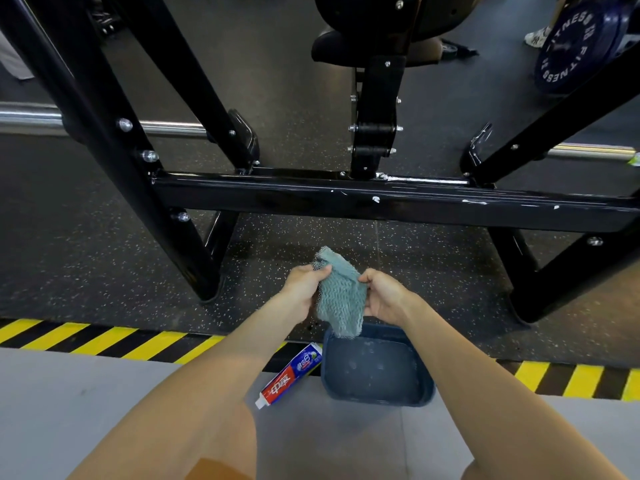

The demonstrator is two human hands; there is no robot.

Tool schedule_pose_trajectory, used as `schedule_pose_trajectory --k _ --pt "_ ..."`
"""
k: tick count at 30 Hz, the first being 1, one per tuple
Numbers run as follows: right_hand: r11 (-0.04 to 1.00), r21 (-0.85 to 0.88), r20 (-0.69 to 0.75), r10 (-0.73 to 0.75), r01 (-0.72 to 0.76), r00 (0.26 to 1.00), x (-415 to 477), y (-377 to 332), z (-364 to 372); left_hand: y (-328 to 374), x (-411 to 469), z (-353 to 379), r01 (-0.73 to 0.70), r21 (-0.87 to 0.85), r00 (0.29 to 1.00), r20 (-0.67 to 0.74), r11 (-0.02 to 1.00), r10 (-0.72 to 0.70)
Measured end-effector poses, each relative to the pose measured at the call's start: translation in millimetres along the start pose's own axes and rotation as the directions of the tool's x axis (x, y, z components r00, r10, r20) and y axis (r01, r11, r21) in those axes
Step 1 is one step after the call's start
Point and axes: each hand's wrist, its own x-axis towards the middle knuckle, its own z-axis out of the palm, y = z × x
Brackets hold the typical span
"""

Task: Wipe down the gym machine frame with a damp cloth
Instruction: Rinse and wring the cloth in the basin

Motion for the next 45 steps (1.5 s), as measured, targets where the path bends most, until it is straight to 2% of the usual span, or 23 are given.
schedule_pose_trajectory --k 2,3,5,7,10,15,17,20,23,25,28,29,31,33,34,35,37,38,39,41,45 --pt "0.996 0.084 -0.044 0.010 -0.007 0.999 2.6 1.7 -2.3 5.0 -3.1 0.3 -0.047 0.143 0.998 -0.034 0.989 0.052" --pt "0.995 0.100 -0.025 0.015 -0.012 1.000 2.9 1.4 -2.4 8.5 -6.8 0.8 -0.071 0.211 0.997 -0.004 0.975 0.074" --pt "0.999 0.033 0.004 0.020 -0.020 1.000 4.5 -0.6 -1.3 14.4 -10.3 -0.6 -0.098 0.305 0.992 0.108 0.947 0.068" --pt "0.999 -0.048 -0.069 0.011 -0.014 0.998 8.5 -3.0 2.1 17.7 -8.7 -5.6 -0.103 0.365 0.985 0.165 0.925 0.044" --pt "0.998 -0.038 -0.253 -0.057 0.049 0.966 11.9 -4.4 4.2 20.1 2.3 -15.4 -0.107 0.514 0.994 0.027 0.851 0.109" --pt "0.983 -0.167 -0.194 -0.108 0.076 0.975 9.0 -6.9 3.9 15.6 12.7 -31.1 -0.026 0.565 0.964 -0.205 0.824 0.171" --pt "0.956 -0.283 -0.168 -0.128 0.077 0.977 9.1 -7.3 5.4 13.6 10.3 -40.7 -0.055 0.527 0.974 -0.160 0.848 0.162" --pt "0.887 -0.455 -0.160 -0.166 0.076 0.973 14.8 -10.8 13.4 16.4 2.4 -47.5 -0.133 0.550 0.991 0.053 0.824 0.124" --pt "0.689 -0.724 -0.162 -0.209 0.028 0.964 21.6 -13.1 23.4 18.0 -0.4 -52.4 -0.198 0.672 0.980 0.133 0.714 0.147" --pt "0.570 -0.821 -0.149 -0.261 0.028 0.954 20.8 -15.9 28.4 20.1 1.8 -54.7 -0.254 0.780 0.962 0.139 0.572 0.237" --pt "0.546 -0.838 -0.158 -0.294 0.030 0.943 18.4 -20.8 31.5 24.2 8.3 -58.4 -0.322 0.888 0.923 0.217 0.329 0.318" --pt "0.549 -0.835 -0.149 -0.295 0.039 0.944 15.9 -22.9 32.8 26.3 11.4 -59.6 -0.333 0.901 0.915 0.239 0.277 0.324" --pt "0.619 -0.780 -0.099 -0.274 0.096 0.957 14.8 -26.0 31.6 34.1 17.1 -64.0 -0.343 0.906 0.913 0.261 0.246 0.313" --pt "0.730 -0.660 -0.024 -0.261 0.181 0.965 12.6 -28.0 29.9 45.2 13.2 -69.5 -0.349 0.877 0.928 0.272 0.330 0.256" --pt "0.768 -0.608 -0.004 -0.258 0.202 0.966 11.8 -28.1 29.5 50.7 6.4 -72.3 -0.334 0.837 0.941 0.269 0.434 0.205" --pt "0.802 -0.560 -0.004 -0.254 0.209 0.967 10.6 -27.6 30.3 54.3 -1.0 -75.2 -0.301 0.757 0.953 0.266 0.580 0.147" --pt "0.873 -0.451 -0.027 -0.224 0.188 0.974 9.9 -25.6 35.4 53.4 -10.2 -81.2 -0.199 0.482 0.959 0.273 0.853 0.070" --pt "0.896 -0.408 -0.043 -0.208 0.173 0.977 10.9 -24.6 39.2 50.3 -11.5 -82.7 -0.147 0.343 0.960 0.275 0.928 0.050" --pt "0.907 -0.387 -0.056 -0.204 0.167 0.977 11.1 -24.4 43.7 46.0 -12.7 -82.1 -0.101 0.228 0.962 0.271 0.968 0.037" --pt "0.911 -0.380 -0.060 -0.200 0.163 0.978 11.1 -24.1 49.9 37.3 -12.8 -78.1 -0.046 0.109 0.976 0.217 0.993 0.021" --pt "0.954 -0.277 0.075 -0.100 0.118 0.992 10.7 -28.1 50.1 34.6 -12.1 -80.4 -0.034 0.055 0.997 0.078 0.998 0.030"
